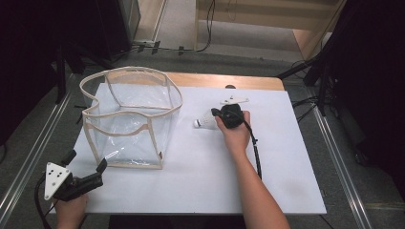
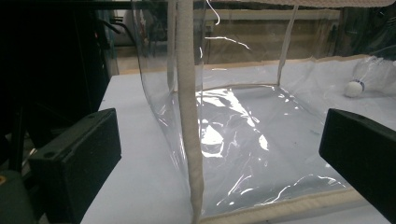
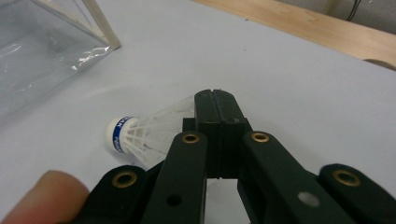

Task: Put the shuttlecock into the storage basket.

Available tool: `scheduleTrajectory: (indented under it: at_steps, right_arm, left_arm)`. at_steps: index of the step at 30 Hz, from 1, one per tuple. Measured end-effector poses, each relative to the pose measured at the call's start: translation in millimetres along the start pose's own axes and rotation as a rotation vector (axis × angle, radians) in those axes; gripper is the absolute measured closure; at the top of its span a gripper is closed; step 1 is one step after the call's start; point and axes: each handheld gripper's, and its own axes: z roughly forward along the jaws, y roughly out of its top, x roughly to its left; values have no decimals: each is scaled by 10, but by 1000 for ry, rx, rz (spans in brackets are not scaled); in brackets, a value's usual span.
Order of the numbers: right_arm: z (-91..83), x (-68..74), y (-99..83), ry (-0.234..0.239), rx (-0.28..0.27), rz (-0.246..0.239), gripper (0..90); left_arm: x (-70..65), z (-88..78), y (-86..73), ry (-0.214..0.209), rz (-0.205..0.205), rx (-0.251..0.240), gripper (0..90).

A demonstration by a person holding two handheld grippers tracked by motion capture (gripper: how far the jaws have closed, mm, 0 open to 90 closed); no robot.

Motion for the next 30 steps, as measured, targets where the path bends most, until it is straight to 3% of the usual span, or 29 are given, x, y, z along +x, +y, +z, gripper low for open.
scheduleTrajectory:
  at_steps: [5, 8, 9, 13, 18, 21, 22, 27, 30]
  right_arm:
    - [-185, 73, 79, -26, -42, -61, 829]
    - [-243, 106, 108, -15, -54, -78, 818]
    - [-278, 155, 133, 34, -59, -96, 793]
    - [-273, 265, 122, 83, -28, -133, 841]
    - [-265, 394, -43, 99, -5, -66, 878]
    - [-268, 436, -146, 101, 8, -62, 878]
    - [-259, 461, -264, 97, 38, -59, 879]
    - [-190, 381, -416, 68, 86, -19, 879]
    - [-147, 332, -401, 55, 80, 4, 879]
  left_arm:
    - [0, 1, 1, 0, 0, 1, 0]
    - [-1, 1, 1, 1, 0, 1, 0]
    - [-4, 2, 1, 2, 1, 2, 0]
    - [-6, 2, 1, 3, 1, 1, 0]
    - [1, -1, 1, 0, -1, 0, 0]
    - [1, -1, 1, -1, -2, -1, 0]
    - [1, -1, 1, -1, -1, -1, 0]
    - [-6, 0, 1, 2, -1, -1, 0]
    - [-6, -1, 0, 3, 0, 0, 0]
